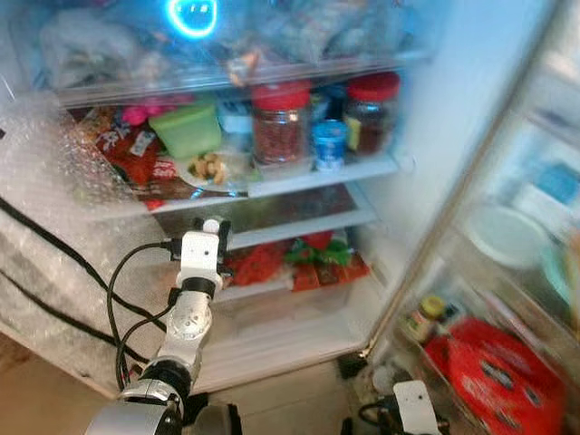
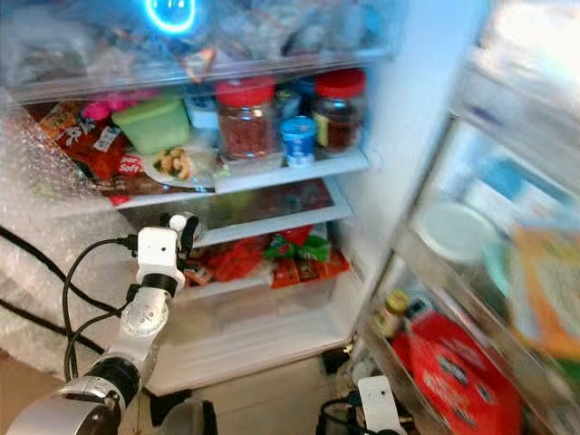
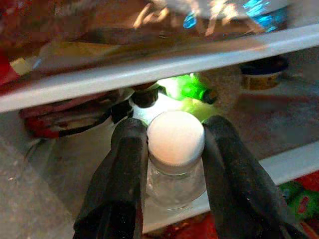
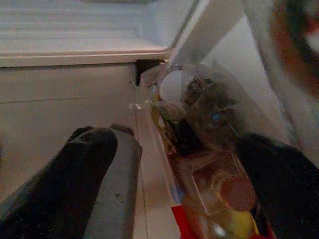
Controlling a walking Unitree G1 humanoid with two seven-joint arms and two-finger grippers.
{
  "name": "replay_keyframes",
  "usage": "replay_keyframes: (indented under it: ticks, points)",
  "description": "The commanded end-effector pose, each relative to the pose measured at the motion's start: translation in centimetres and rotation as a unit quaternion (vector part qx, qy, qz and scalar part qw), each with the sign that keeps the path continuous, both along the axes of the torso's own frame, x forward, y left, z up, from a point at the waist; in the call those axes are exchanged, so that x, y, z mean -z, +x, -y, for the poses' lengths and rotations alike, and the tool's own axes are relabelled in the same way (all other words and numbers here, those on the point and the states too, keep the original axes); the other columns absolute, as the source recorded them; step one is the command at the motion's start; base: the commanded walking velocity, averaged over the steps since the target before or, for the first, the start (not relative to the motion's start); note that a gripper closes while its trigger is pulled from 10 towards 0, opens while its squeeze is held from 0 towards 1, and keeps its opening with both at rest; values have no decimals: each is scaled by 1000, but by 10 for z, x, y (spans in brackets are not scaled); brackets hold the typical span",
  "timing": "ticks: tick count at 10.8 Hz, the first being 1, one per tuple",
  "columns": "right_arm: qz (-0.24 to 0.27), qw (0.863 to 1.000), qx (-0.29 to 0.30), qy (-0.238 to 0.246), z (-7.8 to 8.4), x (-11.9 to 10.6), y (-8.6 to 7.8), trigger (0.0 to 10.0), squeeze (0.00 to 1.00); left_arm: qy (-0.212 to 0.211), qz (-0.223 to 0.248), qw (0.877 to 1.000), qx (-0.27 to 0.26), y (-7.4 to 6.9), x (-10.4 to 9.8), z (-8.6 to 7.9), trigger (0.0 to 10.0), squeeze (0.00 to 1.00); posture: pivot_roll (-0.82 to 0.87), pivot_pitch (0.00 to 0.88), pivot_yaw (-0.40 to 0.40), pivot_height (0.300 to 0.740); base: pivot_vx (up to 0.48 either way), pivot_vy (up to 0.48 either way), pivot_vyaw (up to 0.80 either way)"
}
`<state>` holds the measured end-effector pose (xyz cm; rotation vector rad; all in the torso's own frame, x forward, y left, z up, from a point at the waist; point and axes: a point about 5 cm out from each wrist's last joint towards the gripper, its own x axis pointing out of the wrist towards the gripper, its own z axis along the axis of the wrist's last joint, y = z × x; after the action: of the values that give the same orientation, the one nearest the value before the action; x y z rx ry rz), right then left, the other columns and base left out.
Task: Restocking fridge
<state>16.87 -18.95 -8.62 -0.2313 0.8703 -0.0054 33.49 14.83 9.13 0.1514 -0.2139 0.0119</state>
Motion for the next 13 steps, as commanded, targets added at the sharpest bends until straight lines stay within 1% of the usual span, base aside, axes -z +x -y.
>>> replay_keyframes:
  ticks: [1,2,5,7,9,11,13]
  points:
    - [-15,1000,0,2,-2,4,-8,10000,0,1,14,1000,5,2,-6,3,10000,0,-125,52,15,639,266,0,0]
    - [-15,1000,0,3,-3,4,-8,10000,0,0,14,1000,5,2,-6,3,10000,0,-125,52,15,639,266,0,0]
    - [-17,1000,0,3,-4,4,-8,10000,0,-4,16,1000,6,1,-5,4,10000,0,-126,53,16,639,0,0,0]
    - [-21,1000,2,1,3,6,-14,10000,0,-10,8,1000,1,-7,5,2,10000,0,-122,55,15,639,0,0,0]
    - [-30,1000,3,1,6,8,-20,10000,0,-11,-15,1000,-13,-16,18,-6,10000,0,-124,58,16,639,0,0,0]
    - [-38,999,4,1,5,9,-21,10000,0,-8,-24,1000,-18,-18,22,-10,10000,0,-125,54,16,639,0,0,0]
    - [-43,999,3,2,2,9,-21,10000,0,-9,-35,999,-16,-20,26,-10,10000,0,-124,52,16,639,0,0,0]
